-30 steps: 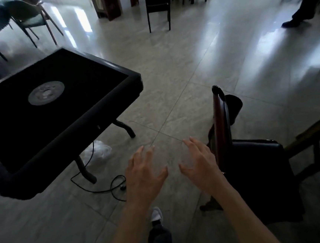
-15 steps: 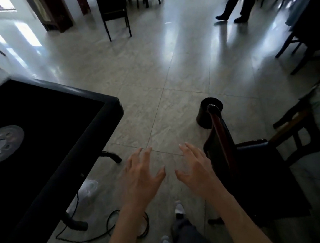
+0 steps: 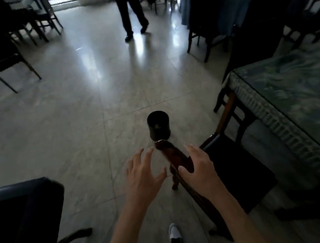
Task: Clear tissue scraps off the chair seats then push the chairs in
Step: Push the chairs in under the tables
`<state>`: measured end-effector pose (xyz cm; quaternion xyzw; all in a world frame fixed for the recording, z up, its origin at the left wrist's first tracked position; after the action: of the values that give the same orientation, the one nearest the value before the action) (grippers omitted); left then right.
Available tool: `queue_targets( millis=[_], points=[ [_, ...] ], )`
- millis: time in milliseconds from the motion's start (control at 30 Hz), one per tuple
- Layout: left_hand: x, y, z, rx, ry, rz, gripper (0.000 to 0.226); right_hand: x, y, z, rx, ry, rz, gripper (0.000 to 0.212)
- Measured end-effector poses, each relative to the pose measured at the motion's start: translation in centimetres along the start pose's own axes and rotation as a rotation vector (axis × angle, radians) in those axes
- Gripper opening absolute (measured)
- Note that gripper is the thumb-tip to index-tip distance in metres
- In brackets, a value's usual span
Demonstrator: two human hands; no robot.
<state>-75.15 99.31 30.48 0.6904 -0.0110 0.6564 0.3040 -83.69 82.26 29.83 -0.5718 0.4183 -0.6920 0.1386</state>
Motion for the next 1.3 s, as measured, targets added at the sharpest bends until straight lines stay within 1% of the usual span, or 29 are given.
queue_targets(
  millis=[233,367,467,600,667,700,767,833,900,967,1000,1067,1100,1133,1167,1233,1300],
  points=[
    [-4.2,10.0,6.0,-0.355,-0.115,-0.05,0.072,8.5,7.6,-1.8,-0.303,0.294,0.008,0.069],
    [-6.9,14.9,7.6,-0.546,-0.19,-0.037,0.074,11.2,10.4,-5.0,-0.484,0.437,-0.004,0.068],
    [-8.3,17.0,8.0,-0.665,-0.253,-0.05,0.075,11.7,11.0,-6.9,-0.574,0.513,-0.018,0.069],
    [-8.6,17.4,8.3,-0.784,-0.312,-0.078,0.074,10.7,10.1,-8.9,-0.654,0.603,-0.003,0.069],
    [-8.8,17.1,8.4,-0.82,-0.365,-0.096,0.072,9.7,9.4,-9.4,-0.681,0.641,0.022,0.069],
    [-9.0,16.7,8.4,-0.807,-0.419,-0.145,0.07,9.0,9.1,-9.6,-0.694,0.666,0.052,0.068],
    [-9.3,15.5,8.4,-0.691,-0.578,-0.36,0.062,7.4,8.4,-10.2,-0.725,0.735,0.174,0.063],
    [-10.1,13.4,8.2,-0.483,-0.76,-0.6,0.05,4.9,8.0,-10.7,-0.772,0.79,0.362,0.054],
    [-10.9,10.4,7.3,-0.287,-0.863,-0.725,0.038,2.1,7.7,-11.5,-0.804,0.841,0.576,0.04],
    [-12.1,7.1,6.3,-0.045,-0.941,-0.841,0.026,-0.3,7.1,-12.6,-0.812,0.919,0.749,0.02],
    [-13.0,5.4,5.5,0.126,-0.996,-0.912,0.023,-1.3,7.0,-13.2,-0.817,0.953,0.812,0.015],
    [-14.7,2.1,3.3,0.472,-1.101,-1.004,0.025,-3.7,6.8,-14.2,-0.839,0.97,0.953,0.023],
    [-15.3,0.8,2.3,0.598,-1.142,-1.018,0.025,-4.9,6.8,-14.7,-0.858,0.968,1.041,0.027],
    [-15.7,-0.2,1.4,0.688,-1.171,-1.026,0.025,-6.1,6.9,-15.2,-0.887,0.981,1.125,0.031],
    [-16.2,-0.9,0.8,0.745,-1.187,-1.032,0.026,-7.2,7.2,-15.9,-0.932,1.016,1.195,0.032],
    [-16.8,-1.4,0.1,0.827,-1.201,-1.055,0.028,-9.1,8.2,-17.5,-1.055,1.14,1.325,0.029],
    [-17.3,-0.7,0.2,0.905,-1.166,-1.137,0.034,-10.3,9.3,-18.4,-1.132,1.252,1.467,0.028]
  ],
)
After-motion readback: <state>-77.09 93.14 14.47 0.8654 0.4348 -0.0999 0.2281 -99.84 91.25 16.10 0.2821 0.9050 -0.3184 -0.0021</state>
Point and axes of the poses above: each hand's wrist, its own z-axis towards the middle knuckle, its own x-axis out of the back of the hand, y = z × x, the point moved 9 cm from there along z, towards the middle knuckle, and after that the axes turned 5 degrees about z, right-handed, at the moved point
